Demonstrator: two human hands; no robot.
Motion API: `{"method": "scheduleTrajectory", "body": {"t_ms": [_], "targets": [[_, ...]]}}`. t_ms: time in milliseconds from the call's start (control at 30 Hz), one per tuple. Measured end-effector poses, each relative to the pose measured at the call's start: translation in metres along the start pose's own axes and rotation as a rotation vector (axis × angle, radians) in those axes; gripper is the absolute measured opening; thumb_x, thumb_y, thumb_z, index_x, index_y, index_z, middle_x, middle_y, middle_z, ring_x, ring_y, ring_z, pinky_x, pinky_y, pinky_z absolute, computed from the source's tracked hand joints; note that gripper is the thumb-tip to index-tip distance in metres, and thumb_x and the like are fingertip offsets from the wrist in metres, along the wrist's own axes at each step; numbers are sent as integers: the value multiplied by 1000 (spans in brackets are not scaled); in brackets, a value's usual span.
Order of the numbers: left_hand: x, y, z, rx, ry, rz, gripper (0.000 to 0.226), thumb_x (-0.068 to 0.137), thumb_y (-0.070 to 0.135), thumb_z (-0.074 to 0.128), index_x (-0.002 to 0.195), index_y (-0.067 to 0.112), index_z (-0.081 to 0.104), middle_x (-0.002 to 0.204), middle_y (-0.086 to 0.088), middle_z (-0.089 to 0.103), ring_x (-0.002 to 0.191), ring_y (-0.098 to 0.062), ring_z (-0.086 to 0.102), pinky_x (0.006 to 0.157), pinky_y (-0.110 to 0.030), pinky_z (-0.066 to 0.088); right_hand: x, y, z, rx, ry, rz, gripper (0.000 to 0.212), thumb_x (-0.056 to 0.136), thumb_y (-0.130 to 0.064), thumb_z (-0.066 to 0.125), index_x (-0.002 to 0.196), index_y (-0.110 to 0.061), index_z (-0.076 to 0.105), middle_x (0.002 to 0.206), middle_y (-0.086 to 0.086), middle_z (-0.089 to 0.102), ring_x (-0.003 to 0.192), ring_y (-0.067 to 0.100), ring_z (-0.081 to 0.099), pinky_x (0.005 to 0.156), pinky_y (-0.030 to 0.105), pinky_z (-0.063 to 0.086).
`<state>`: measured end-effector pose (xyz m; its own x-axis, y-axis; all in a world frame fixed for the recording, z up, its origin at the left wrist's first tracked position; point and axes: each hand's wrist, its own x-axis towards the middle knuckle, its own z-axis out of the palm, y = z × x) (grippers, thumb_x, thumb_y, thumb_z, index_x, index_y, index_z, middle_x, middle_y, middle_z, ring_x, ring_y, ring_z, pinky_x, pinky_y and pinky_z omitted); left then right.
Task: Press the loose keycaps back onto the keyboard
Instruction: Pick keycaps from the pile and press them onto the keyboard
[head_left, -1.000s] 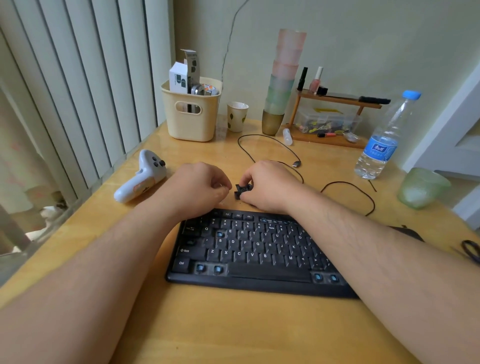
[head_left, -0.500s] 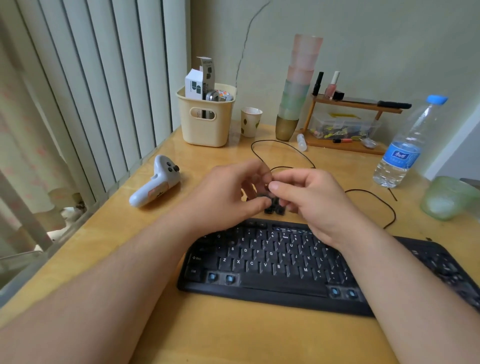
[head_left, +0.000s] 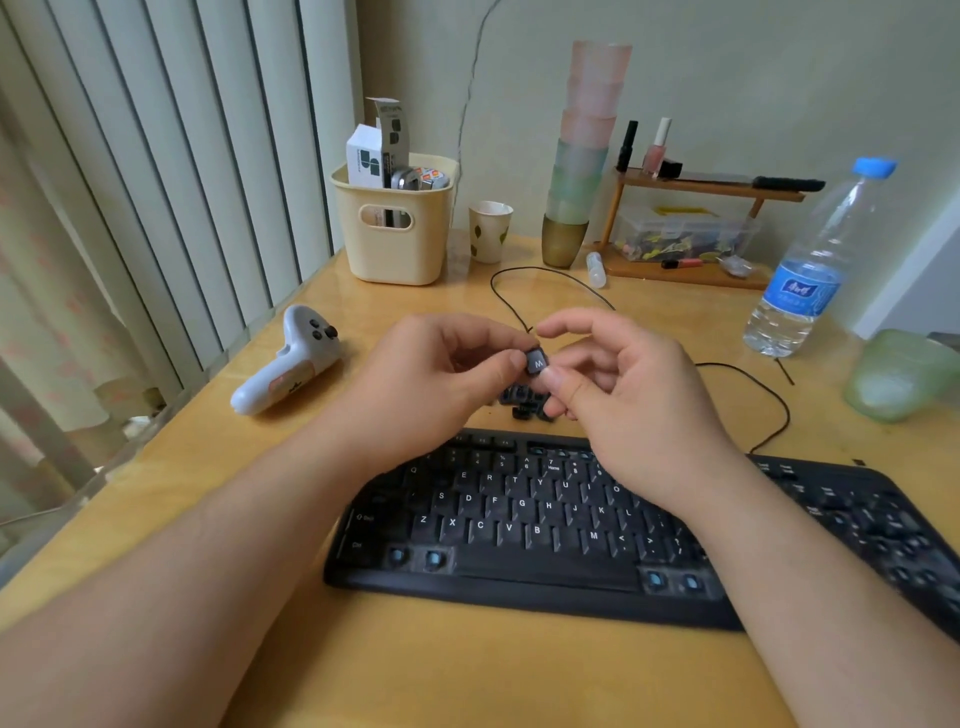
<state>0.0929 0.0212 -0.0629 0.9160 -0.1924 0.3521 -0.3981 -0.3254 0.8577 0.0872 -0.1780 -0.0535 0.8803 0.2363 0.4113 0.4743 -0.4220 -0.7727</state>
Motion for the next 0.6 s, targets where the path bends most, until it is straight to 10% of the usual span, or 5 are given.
{"method": "scheduleTrajectory", "body": {"t_ms": [600], "targets": [[3, 0, 0, -230, -44, -98, 16, 97, 7, 68, 113, 6, 68, 82, -2, 70, 74, -11, 61, 75, -23, 54, -1, 6, 2, -205, 67, -74, 20, 87, -26, 82, 103, -34, 75, 82, -19, 71, 75, 1, 69, 75, 25, 59]]}}
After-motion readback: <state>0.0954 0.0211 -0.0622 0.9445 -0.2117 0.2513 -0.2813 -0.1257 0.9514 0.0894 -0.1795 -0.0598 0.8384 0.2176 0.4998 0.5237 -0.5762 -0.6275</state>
